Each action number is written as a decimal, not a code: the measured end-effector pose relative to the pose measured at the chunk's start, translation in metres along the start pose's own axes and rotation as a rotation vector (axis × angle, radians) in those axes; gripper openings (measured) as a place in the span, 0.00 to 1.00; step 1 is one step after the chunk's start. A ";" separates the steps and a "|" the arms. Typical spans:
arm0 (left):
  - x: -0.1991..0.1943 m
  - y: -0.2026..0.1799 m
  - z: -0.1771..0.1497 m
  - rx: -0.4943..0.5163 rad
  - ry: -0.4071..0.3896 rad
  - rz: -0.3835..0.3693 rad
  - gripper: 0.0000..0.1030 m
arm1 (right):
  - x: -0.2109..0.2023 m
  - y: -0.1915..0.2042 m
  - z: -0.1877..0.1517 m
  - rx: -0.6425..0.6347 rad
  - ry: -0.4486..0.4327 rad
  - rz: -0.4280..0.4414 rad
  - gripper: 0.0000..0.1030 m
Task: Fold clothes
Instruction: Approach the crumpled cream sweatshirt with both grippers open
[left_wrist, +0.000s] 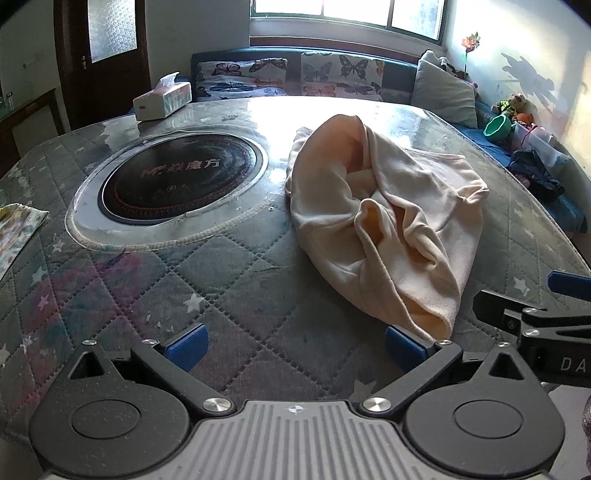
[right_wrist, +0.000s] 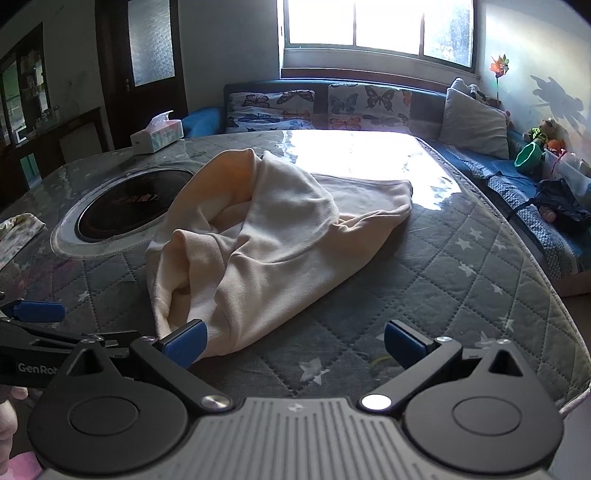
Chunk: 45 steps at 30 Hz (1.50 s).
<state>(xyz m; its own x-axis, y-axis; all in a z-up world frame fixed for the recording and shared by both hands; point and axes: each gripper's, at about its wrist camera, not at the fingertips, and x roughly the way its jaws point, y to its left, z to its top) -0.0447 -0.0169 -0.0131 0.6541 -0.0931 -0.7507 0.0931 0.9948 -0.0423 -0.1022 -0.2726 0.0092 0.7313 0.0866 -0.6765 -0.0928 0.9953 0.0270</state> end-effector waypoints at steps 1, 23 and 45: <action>0.000 0.000 0.000 -0.001 0.002 0.002 1.00 | 0.000 0.001 0.000 -0.002 0.001 0.000 1.00; 0.004 0.000 -0.002 -0.002 0.025 0.019 1.00 | 0.003 0.003 -0.001 0.004 0.024 0.006 1.00; 0.003 -0.004 0.003 0.019 0.023 0.026 1.00 | -0.001 0.003 0.001 0.005 0.013 0.008 1.00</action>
<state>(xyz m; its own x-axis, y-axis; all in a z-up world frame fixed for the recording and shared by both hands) -0.0405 -0.0211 -0.0133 0.6393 -0.0656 -0.7662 0.0901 0.9959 -0.0101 -0.1027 -0.2701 0.0109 0.7216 0.0942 -0.6859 -0.0951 0.9948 0.0366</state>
